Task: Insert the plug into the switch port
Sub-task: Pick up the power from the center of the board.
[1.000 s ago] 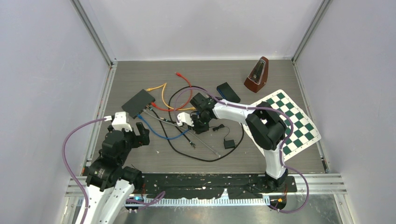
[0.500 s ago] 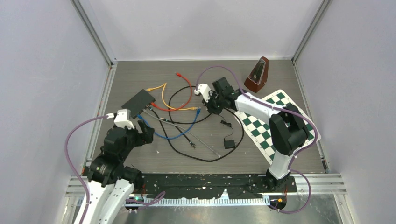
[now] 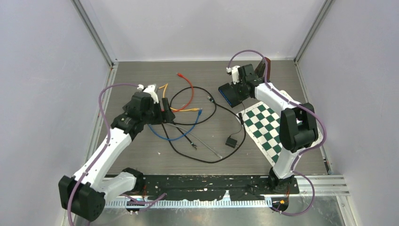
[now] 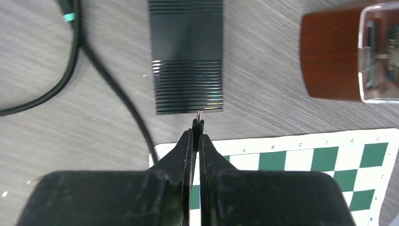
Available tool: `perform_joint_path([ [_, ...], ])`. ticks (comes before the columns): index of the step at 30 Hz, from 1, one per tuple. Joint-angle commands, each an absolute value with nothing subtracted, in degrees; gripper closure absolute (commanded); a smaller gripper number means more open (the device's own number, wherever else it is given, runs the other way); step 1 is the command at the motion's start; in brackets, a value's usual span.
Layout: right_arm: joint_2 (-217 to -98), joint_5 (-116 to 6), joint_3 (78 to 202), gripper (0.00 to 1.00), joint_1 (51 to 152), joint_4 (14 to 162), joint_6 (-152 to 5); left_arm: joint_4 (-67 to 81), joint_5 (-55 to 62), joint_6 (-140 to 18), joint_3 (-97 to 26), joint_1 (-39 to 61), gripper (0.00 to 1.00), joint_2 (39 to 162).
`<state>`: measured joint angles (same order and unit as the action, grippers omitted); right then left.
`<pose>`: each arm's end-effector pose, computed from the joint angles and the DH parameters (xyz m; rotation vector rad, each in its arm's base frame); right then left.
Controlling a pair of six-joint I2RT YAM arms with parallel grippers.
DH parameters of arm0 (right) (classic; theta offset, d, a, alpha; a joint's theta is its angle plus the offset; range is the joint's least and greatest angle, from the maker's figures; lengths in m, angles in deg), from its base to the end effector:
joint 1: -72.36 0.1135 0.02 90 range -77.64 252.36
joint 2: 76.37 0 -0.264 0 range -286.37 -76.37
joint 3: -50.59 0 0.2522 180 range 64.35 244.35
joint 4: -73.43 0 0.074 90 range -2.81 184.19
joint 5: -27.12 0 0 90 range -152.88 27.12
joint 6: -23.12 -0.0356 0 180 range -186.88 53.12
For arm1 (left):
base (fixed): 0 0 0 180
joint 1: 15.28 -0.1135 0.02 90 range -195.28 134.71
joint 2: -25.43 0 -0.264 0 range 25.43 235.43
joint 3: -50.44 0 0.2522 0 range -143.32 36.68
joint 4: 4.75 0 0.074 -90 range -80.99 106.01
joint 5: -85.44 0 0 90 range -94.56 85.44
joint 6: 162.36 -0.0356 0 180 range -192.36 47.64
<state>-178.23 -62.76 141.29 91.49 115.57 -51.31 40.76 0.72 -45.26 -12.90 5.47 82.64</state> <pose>0.3658 0.1270 0.2352 -0.7467 2.3872 0.0284 0.1974 -0.0783 0.2929 -0.0778 2.3123 -0.5411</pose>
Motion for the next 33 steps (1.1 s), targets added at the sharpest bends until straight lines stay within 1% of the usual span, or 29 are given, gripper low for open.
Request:
perform_joint_path([
  [1,-181.16,-70.35,144.89,0.95,91.08,115.37,-56.58,34.53,1.62,-44.81,-18.65,6.37,0.28,88.69],
  [6,-181.99,-74.58,145.07,0.95,88.91,111.48,-61.30,32.90,1.09,-45.29,-20.80,7.28,0.28,93.28],
  [8,-184.14,-74.49,146.05,0.95,88.43,110.39,-61.72,31.94,1.57,-45.33,-21.42,7.46,0.28,94.86],
  [15,-191.22,-71.63,152.73,0.95,86.68,113.48,-63.55,29.57,1.51,-44.99,-23.57,7.85,0.28,99.89],
  [19,-194.74,-68.17,156.40,0.95,86.43,115.29,-62.02,27.30,2.34,-43.59,-25.67,8.13,0.28,103.96],
  [22,-196.98,-65.93,158.50,0.95,86.38,116.68,-59.16,26.68,3.06,-41.87,-28.31,8.40,0.30,108.66],
  [26,-197.38,-63.72,158.73,0.95,86.46,114.19,-53.81,24.95,5.35,-40.06,-30.97,9.89,0.31,112.69],
  [29,-199.44,-63.68,162.71,0.95,86.43,114.80,-51.76,23.15,4.69,-38.90,-32.54,11.74,0.31,116.25],
  [33,-203.76,-60.01,168.63,0.95,86.64,119.57,-51.09,21.58,6.30,-37.28,-35.49,13.54,0.32,122.86],
])
